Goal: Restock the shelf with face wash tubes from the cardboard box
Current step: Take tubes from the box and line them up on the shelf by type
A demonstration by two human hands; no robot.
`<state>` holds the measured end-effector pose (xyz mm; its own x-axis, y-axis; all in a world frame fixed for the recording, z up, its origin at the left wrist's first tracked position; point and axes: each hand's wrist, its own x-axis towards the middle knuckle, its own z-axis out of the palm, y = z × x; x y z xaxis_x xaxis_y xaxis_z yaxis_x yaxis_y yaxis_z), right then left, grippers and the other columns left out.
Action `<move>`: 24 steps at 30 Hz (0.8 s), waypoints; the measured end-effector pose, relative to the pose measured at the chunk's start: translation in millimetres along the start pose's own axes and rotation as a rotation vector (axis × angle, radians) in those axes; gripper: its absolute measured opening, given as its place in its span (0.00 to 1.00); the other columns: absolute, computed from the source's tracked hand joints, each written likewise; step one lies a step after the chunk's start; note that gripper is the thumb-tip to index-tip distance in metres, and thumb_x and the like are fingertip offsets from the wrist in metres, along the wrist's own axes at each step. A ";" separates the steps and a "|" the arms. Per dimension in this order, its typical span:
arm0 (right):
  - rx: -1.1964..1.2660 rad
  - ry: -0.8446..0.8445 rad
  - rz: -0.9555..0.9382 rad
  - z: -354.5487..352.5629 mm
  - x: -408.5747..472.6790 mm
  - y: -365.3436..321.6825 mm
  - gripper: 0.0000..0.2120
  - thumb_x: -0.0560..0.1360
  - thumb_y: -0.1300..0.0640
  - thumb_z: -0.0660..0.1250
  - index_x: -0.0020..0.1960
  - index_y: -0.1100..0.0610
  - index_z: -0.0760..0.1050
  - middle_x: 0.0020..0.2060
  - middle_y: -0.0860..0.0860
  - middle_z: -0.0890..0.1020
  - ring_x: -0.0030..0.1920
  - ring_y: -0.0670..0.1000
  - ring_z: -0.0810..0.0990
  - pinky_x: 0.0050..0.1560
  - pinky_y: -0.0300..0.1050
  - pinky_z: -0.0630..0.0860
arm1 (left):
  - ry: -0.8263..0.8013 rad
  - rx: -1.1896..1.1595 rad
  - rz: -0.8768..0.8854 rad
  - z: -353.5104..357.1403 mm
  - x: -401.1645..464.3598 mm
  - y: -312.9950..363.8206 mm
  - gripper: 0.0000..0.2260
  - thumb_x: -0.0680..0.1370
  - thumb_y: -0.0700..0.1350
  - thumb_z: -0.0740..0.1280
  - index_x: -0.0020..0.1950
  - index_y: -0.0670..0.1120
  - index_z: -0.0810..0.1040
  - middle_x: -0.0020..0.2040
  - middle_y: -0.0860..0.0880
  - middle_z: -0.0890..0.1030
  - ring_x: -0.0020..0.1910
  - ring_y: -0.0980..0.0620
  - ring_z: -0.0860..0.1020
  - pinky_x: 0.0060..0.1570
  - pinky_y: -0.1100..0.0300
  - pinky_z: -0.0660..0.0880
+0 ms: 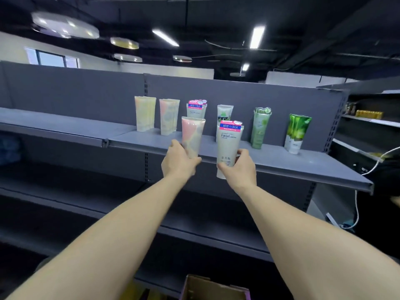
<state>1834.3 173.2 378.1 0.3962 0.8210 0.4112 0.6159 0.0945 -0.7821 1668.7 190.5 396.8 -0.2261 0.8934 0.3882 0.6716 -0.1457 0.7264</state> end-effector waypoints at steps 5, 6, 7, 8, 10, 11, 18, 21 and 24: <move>0.009 -0.016 -0.039 14.9 13.8 -7.1 0.24 0.70 0.48 0.74 0.60 0.49 0.66 0.54 0.48 0.77 0.50 0.50 0.78 0.48 0.49 0.79 | 0.031 0.009 -0.045 -0.8 6.0 -22.5 0.26 0.68 0.54 0.76 0.58 0.45 0.68 0.55 0.49 0.78 0.52 0.46 0.79 0.43 0.54 0.73; 0.011 -0.014 -0.050 18.0 17.6 -9.8 0.25 0.70 0.48 0.74 0.61 0.50 0.66 0.55 0.48 0.76 0.51 0.50 0.78 0.48 0.50 0.79 | 0.049 0.002 -0.049 -2.7 10.6 -24.4 0.26 0.69 0.54 0.76 0.58 0.45 0.68 0.55 0.49 0.78 0.51 0.46 0.79 0.42 0.55 0.73; 0.008 -0.011 -0.056 20.9 21.8 -12.6 0.25 0.70 0.48 0.74 0.62 0.50 0.67 0.56 0.49 0.76 0.52 0.50 0.78 0.49 0.51 0.79 | 0.065 -0.006 -0.051 -5.3 16.5 -24.8 0.26 0.69 0.54 0.75 0.58 0.45 0.68 0.56 0.48 0.78 0.52 0.46 0.79 0.43 0.55 0.73; 0.006 -0.009 -0.054 24.9 26.5 -15.3 0.26 0.70 0.48 0.74 0.63 0.51 0.67 0.57 0.49 0.76 0.52 0.50 0.78 0.50 0.51 0.79 | 0.075 -0.009 -0.052 -7.8 24.0 -25.4 0.25 0.69 0.54 0.75 0.59 0.45 0.68 0.56 0.48 0.78 0.52 0.46 0.79 0.43 0.54 0.73; 0.003 0.002 -0.048 37.5 37.6 -22.2 0.27 0.70 0.48 0.74 0.63 0.51 0.66 0.57 0.49 0.76 0.52 0.50 0.78 0.50 0.52 0.80 | 0.090 -0.008 -0.034 -11.6 45.3 -28.4 0.26 0.70 0.54 0.75 0.60 0.46 0.68 0.57 0.48 0.78 0.54 0.45 0.79 0.45 0.54 0.73; 0.002 0.012 -0.051 44.9 42.7 -26.2 0.27 0.70 0.48 0.75 0.63 0.51 0.66 0.57 0.50 0.76 0.52 0.50 0.78 0.49 0.51 0.80 | 0.096 -0.013 -0.019 -12.5 57.5 -30.9 0.26 0.70 0.54 0.75 0.60 0.46 0.68 0.58 0.49 0.78 0.55 0.46 0.79 0.45 0.54 0.73; 0.043 0.059 -0.036 105.7 80.2 -63.5 0.21 0.71 0.48 0.74 0.56 0.51 0.66 0.54 0.50 0.77 0.49 0.49 0.77 0.42 0.44 0.76 | 0.080 -0.074 0.064 -15.6 141.9 -55.2 0.26 0.71 0.54 0.75 0.61 0.48 0.68 0.58 0.51 0.77 0.54 0.47 0.78 0.45 0.54 0.72; 0.029 0.069 -0.055 131.0 95.9 -76.9 0.23 0.71 0.49 0.75 0.60 0.52 0.67 0.54 0.49 0.77 0.49 0.47 0.76 0.41 0.41 0.74 | 0.063 -0.091 0.085 -16.4 175.2 -66.6 0.26 0.70 0.54 0.75 0.61 0.47 0.68 0.56 0.50 0.78 0.53 0.46 0.79 0.44 0.54 0.71; 0.009 0.068 -0.022 149.9 108.6 -77.1 0.24 0.71 0.50 0.75 0.60 0.53 0.66 0.54 0.49 0.76 0.50 0.48 0.77 0.43 0.43 0.76 | 0.044 -0.097 0.094 -15.7 200.4 -74.2 0.26 0.70 0.53 0.75 0.61 0.46 0.68 0.57 0.49 0.77 0.53 0.46 0.78 0.44 0.55 0.71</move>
<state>1727.7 339.5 412.9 0.4284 0.7784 0.4589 0.6188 0.1173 -0.7767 1562.5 373.7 429.6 -0.1977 0.8545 0.4803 0.6207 -0.2701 0.7360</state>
